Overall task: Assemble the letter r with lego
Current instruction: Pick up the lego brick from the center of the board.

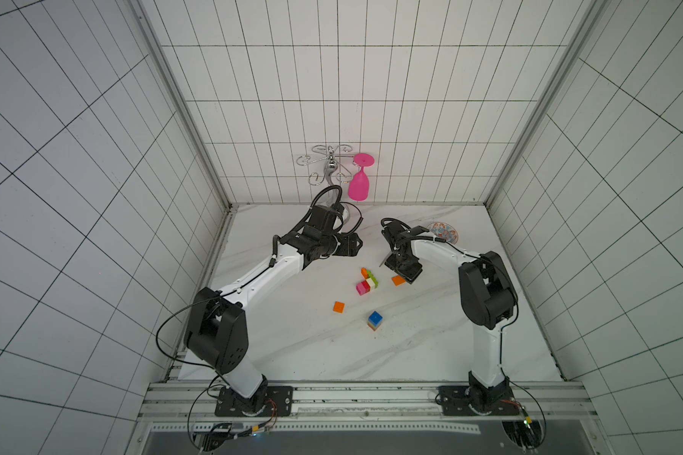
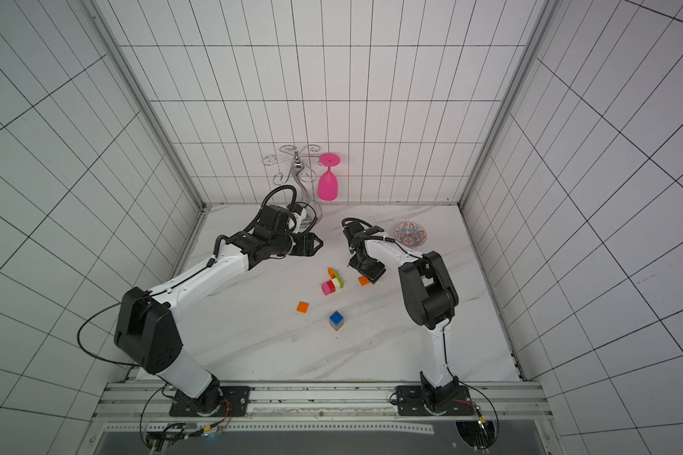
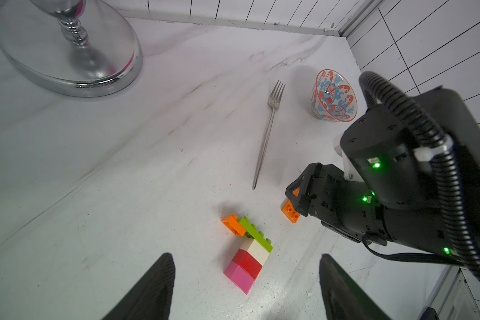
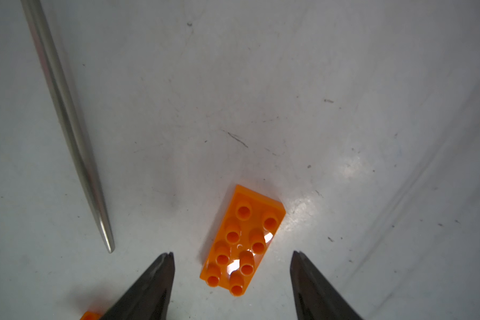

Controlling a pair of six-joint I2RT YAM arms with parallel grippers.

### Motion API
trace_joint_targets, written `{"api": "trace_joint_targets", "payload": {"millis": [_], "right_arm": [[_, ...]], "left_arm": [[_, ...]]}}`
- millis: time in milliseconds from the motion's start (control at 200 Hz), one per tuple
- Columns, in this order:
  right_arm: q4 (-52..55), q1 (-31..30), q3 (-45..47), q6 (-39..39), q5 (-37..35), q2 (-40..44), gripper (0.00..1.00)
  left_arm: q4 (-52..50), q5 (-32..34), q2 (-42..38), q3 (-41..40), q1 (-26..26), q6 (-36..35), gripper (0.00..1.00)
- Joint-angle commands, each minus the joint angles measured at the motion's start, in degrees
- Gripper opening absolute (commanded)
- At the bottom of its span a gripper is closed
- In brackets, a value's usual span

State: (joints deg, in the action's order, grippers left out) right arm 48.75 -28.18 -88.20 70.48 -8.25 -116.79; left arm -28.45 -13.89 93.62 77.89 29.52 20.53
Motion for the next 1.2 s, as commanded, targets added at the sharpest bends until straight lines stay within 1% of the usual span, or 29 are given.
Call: {"api": "trace_joint_targets", "payload": {"millis": [0,500,605,715,1194], "right_arm": [[2.97,-0.37,-2.58,2.41,-1.76,-1.35,0.68],[2.83,-0.21,-3.55,1.77,-0.55,-4.58,0.59],[2.83,-0.20,-3.55,1.64,-0.63,-5.00,0.57],[2.69,0.14,-3.11,1.48,-0.63,-5.27,0.50],[0.01,0.90,1.03,0.90,2.51,-5.68,0.40]], "left_arm": [[0.94,-1.11,1.11,0.83,-0.16,-0.50,0.74],[0.85,-1.99,2.08,1.08,-0.25,-0.38,0.73],[0.76,-2.18,2.33,1.24,-0.23,-0.38,0.73],[0.76,-2.27,2.53,1.22,-0.24,-0.29,0.73],[0.56,-2.28,3.14,1.48,-0.19,-0.41,0.72]]}}
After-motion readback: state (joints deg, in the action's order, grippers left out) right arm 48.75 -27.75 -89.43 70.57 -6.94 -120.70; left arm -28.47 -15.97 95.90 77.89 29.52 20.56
